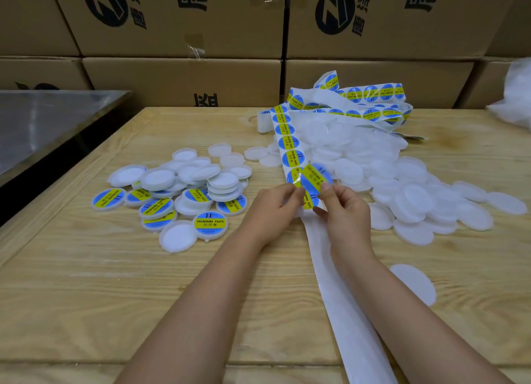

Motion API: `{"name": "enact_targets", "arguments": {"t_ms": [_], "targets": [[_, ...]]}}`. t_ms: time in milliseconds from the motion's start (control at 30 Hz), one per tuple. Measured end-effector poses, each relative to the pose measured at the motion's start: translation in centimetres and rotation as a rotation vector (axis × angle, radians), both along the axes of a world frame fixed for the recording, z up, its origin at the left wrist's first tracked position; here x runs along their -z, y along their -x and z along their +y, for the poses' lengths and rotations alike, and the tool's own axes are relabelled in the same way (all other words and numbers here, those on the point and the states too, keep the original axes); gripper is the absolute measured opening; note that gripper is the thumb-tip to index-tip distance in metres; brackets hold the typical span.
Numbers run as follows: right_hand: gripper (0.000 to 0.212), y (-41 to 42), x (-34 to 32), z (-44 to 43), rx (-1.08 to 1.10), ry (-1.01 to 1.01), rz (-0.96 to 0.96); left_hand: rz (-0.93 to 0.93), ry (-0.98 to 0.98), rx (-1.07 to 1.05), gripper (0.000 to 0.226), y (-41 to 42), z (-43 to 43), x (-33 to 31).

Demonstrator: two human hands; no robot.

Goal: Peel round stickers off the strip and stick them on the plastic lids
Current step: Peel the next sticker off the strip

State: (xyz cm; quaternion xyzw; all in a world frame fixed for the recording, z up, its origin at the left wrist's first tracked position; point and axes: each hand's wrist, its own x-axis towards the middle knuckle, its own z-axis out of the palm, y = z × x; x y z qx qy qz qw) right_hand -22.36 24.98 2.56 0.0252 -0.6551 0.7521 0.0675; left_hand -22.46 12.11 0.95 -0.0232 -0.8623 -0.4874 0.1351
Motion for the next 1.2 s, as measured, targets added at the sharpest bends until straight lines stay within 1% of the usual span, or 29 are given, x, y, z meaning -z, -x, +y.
{"name": "enact_targets", "arguments": {"t_ms": [67,167,267,367,433,467,533,600,667,767,867,933,1067,1200], "targets": [[0.020,0.0,0.0,-0.1,0.030,0.073,0.020,-0.034,-0.065,0.007,0.019,0.2,-0.2,0.0],[0.017,0.0,0.4,-0.4,-0.003,0.111,0.003,-0.037,-0.246,0.044,0.024,0.1,-0.3,-0.3],[0.013,-0.1,0.8,-0.8,-0.053,0.074,0.004,-0.018,-0.443,0.084,0.040,0.1,-0.5,-0.8],[0.025,0.1,1.0,-0.9,-0.092,0.054,0.015,0.015,-0.580,0.137,0.059,0.3,-1.0,-1.1],[0.032,0.2,1.1,-0.8,-0.115,0.023,0.018,0.009,-0.652,0.131,0.065,0.4,-1.3,-1.1],[0.034,0.2,1.2,-0.8,-0.127,0.009,0.016,-0.015,-0.673,0.106,0.064,0.4,-1.3,-1.0],[0.035,0.1,1.3,-0.8,-0.149,-0.004,0.011,-0.066,-0.686,0.089,0.054,0.6,-1.3,-0.8],[0.037,0.1,1.3,-0.8,-0.150,-0.009,0.017,-0.091,-0.717,0.179,0.043,0.4,-1.1,-0.8],[0.041,0.2,1.3,-0.7,-0.135,0.000,0.018,-0.129,-0.767,0.272,0.037,0.0,-0.8,-1.1],[0.049,0.4,1.3,-0.4,-0.085,0.024,0.007,-0.163,-0.806,0.265,0.035,0.1,-0.8,-1.2],[0.059,0.4,1.3,-0.4,-0.081,-0.038,0.005,-0.186,-0.906,0.264,0.036,0.0,-0.4,-1.2],[0.059,0.3,1.3,-0.6,-0.098,-0.072,0.005,-0.198,-0.942,0.267,0.034,-0.1,-0.1,-1.2],[0.054,0.5,1.5,-0.3,-0.029,-0.043,0.001,-0.277,-0.976,0.194,0.030,0.0,-0.5,-1.2],[0.060,0.4,1.5,-0.3,-0.042,-0.124,0.044,-0.351,-0.924,0.220,0.030,-0.1,-1.1,-1.5]]}}
